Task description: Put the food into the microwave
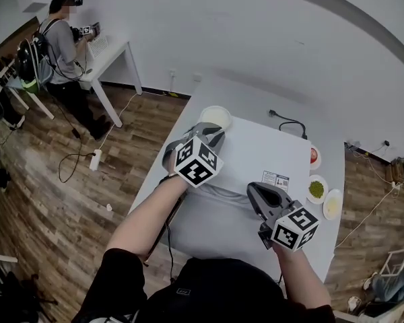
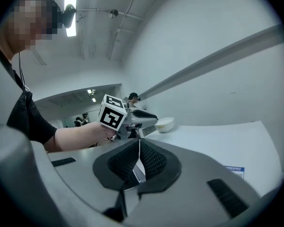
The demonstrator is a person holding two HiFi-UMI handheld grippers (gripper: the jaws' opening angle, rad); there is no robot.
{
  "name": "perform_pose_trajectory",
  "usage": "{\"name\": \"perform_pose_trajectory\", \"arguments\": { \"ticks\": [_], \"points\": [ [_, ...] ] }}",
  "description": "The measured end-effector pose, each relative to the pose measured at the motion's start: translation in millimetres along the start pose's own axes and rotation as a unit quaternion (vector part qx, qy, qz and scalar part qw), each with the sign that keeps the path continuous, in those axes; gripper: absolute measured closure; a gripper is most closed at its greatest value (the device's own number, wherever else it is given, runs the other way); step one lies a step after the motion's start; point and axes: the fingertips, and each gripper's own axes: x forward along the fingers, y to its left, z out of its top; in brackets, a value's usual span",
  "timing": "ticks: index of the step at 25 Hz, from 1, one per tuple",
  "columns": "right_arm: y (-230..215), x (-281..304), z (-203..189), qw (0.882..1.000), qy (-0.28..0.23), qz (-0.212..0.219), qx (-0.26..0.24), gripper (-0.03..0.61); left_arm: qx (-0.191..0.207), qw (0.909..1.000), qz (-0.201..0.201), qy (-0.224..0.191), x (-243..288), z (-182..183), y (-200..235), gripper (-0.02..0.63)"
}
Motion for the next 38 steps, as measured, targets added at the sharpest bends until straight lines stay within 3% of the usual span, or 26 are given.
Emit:
{"name": "perform_pose_trajectory", "arguments": {
  "ticks": [4, 11, 19, 22, 31, 36, 38],
  "points": [
    [-0.7, 4.0, -3.7, 1.0, 0.006, -0.003, 0.004, 0.563, 0.031, 0.9988, -0.024, 0.03, 12.2, -13.1, -2.4, 0.486],
    [-3.3, 5.3, -8.7, 1.0, 0.009, -0.006, 0.018, 0.563, 0.108, 0.9904, -0.029, 0.081, 34.4, -29.5, -2.8, 0.396],
    [-2.8, 3.8, -15.7, 0.999, 0.011, -0.007, 0.034, 0.563, 0.133, 0.984, -0.02, 0.117, 58.6, -43.8, 3.7, 0.401],
    [-3.5, 1.0, -16.9, 0.999, 0.012, -0.005, 0.039, 0.563, 0.138, 0.9832, -0.012, 0.119, 60.3, -40.5, 7.4, 0.454],
    [0.3, -2.6, -23.9, 0.999, 0.019, 0.003, 0.041, 0.563, 0.182, 0.976, 0.026, 0.116, 48.4, -33.8, 5.8, 0.486],
    [4.0, -4.7, -29.0, 0.999, 0.021, 0.009, 0.044, 0.562, 0.233, 0.963, 0.044, 0.127, 43.0, -34.3, 1.1, 0.494],
    [4.9, -5.9, -30.4, 0.999, 0.022, 0.01, 0.045, 0.563, 0.238, 0.9622, 0.045, 0.125, 40.4, -32.5, -2.8, 0.495]
  ]
}}
